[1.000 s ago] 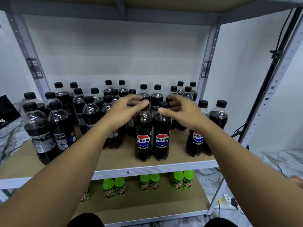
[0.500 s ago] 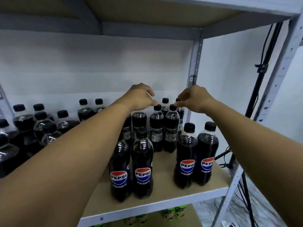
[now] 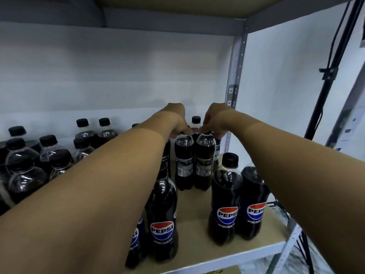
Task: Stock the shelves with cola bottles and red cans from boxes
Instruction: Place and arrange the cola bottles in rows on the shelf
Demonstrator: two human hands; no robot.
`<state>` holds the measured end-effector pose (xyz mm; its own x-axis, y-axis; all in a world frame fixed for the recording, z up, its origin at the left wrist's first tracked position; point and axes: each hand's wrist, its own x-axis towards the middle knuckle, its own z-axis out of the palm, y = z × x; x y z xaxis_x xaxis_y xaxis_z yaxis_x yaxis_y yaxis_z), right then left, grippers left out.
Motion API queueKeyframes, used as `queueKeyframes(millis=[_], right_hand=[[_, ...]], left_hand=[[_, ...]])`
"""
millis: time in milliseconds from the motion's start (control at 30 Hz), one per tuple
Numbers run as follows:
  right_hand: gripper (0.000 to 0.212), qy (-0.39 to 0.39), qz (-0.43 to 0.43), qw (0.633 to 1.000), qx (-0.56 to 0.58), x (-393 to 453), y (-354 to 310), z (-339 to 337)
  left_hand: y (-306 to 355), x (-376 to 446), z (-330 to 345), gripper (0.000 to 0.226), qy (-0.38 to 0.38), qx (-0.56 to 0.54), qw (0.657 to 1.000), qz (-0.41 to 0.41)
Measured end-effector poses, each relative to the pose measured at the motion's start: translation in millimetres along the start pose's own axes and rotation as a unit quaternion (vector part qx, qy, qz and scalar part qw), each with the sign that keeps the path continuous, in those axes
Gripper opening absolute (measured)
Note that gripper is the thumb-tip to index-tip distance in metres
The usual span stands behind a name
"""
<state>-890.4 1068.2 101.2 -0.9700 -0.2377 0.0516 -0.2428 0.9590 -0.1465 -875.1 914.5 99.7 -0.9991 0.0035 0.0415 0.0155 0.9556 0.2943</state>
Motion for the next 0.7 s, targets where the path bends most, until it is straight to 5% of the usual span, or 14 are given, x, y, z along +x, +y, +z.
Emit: queueKeyframes(millis=[167,400,533,700], right_hand=[[0.018,0.004,-0.020,0.998,0.065,3.6,6.0,-0.1],[0.028,-0.023,-0.030,0.984,0.174,-1.8,20.4,-0.8],[0.048,-0.001,-0.008,0.997,0.074,-5.0,16.2,6.8],[0.029,-0.019,-0.041,0.997,0.069,-7.4,18.5,2.2]], left_hand=[[-9.1,1.8,-2.6,0.034,-0.039,0.016,0.999,0.035],[-14.8,-4.6,-6.7,0.039,-0.052,-0.040,0.997,0.045],[-4.5,-0.1,-1.2,0.042,-0.005,-0.015,1.000,0.020],[-5.0,-4.6,-7.0,0.031,-0.054,-0.047,0.997,0.029]])
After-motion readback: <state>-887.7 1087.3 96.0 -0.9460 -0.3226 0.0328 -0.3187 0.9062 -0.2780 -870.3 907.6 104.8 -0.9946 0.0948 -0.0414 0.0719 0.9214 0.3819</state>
